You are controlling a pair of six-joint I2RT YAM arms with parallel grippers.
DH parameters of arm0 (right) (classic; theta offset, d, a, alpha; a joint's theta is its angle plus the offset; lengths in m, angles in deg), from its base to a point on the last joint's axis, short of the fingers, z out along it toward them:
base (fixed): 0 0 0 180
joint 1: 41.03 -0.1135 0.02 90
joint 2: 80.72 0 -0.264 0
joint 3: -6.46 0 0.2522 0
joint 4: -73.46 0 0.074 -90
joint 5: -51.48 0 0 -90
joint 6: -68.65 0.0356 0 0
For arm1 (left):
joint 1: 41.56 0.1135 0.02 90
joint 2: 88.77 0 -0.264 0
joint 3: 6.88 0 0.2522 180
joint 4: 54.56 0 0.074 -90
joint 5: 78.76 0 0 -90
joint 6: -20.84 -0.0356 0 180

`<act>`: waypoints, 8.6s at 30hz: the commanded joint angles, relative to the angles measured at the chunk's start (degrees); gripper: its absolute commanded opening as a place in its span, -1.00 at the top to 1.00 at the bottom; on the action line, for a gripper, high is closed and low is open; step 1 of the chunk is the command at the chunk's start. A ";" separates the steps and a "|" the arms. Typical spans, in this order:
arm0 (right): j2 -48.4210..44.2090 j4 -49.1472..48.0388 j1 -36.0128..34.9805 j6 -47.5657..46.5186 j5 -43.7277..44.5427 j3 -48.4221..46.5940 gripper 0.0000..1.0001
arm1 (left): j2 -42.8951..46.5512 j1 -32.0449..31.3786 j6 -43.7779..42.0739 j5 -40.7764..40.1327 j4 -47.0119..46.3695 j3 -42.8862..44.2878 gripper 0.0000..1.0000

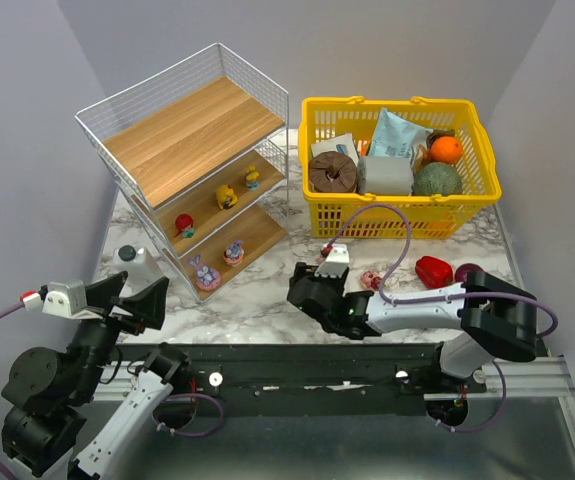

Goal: Place and organize the plastic toys onto the shelf

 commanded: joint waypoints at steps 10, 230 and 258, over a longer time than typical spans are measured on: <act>0.50 27.61 6.88 20.49 9.36 -1.57 -0.68 | 0.38 -0.43 0.40 -0.37 1.11 -0.40 -0.98; 31.97 37.80 11.28 43.94 9.36 -48.77 0.99 | 0.73 -5.44 -1.27 -7.93 2.43 1.71 -0.98; 28.53 30.33 9.87 39.28 10.24 -46.57 0.99 | 1.08 -6.14 -1.01 -8.72 2.69 1.97 -0.98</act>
